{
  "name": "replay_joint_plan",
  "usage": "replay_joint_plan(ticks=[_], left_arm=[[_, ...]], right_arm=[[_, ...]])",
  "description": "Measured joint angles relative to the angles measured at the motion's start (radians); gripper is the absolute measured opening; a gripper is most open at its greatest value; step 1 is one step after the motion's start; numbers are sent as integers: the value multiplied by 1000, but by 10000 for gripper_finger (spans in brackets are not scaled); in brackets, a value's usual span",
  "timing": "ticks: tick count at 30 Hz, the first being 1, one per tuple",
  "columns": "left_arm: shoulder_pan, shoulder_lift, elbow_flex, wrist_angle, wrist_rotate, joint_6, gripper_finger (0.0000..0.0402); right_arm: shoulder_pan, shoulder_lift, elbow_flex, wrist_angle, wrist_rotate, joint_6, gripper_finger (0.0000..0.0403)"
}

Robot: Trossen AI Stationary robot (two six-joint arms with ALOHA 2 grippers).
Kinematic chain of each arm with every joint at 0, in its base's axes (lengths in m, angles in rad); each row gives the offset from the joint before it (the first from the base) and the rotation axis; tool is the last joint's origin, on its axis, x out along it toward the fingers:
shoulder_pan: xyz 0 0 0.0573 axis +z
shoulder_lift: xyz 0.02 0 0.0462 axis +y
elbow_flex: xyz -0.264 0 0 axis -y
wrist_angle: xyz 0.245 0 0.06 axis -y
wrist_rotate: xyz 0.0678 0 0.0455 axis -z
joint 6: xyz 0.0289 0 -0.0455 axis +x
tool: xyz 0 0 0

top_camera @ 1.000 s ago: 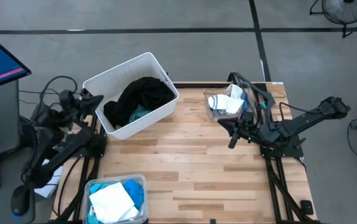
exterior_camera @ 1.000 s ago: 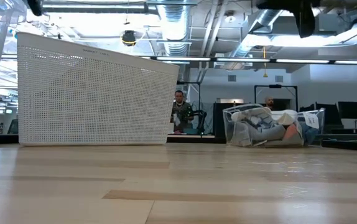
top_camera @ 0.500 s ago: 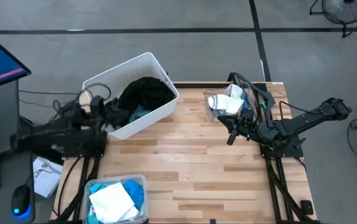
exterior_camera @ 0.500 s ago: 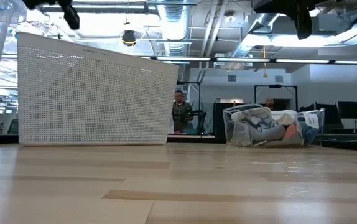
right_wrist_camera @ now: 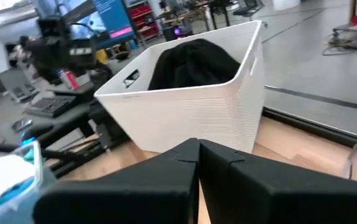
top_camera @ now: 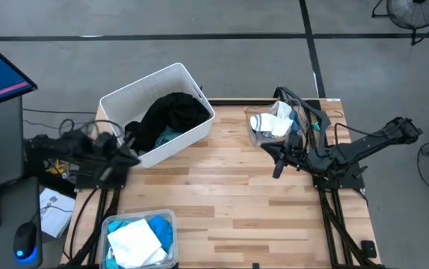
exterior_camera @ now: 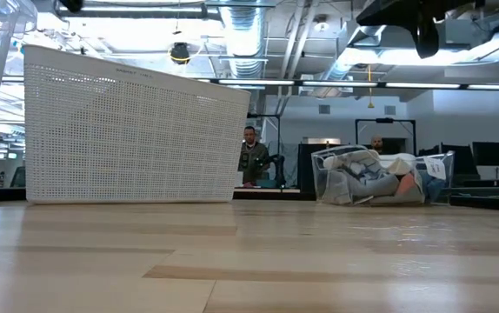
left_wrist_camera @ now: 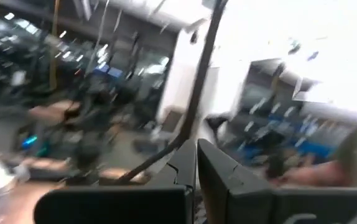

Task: Pick & Place Cloths
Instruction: Return to Home Position

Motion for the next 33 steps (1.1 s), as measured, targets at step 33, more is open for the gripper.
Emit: replay_joint_plan(ticks=[33], left_arm=[[0,-178,-393,-54,52,99,0]], right_arm=[[-17,19,-576,939,-210,-303,0]])
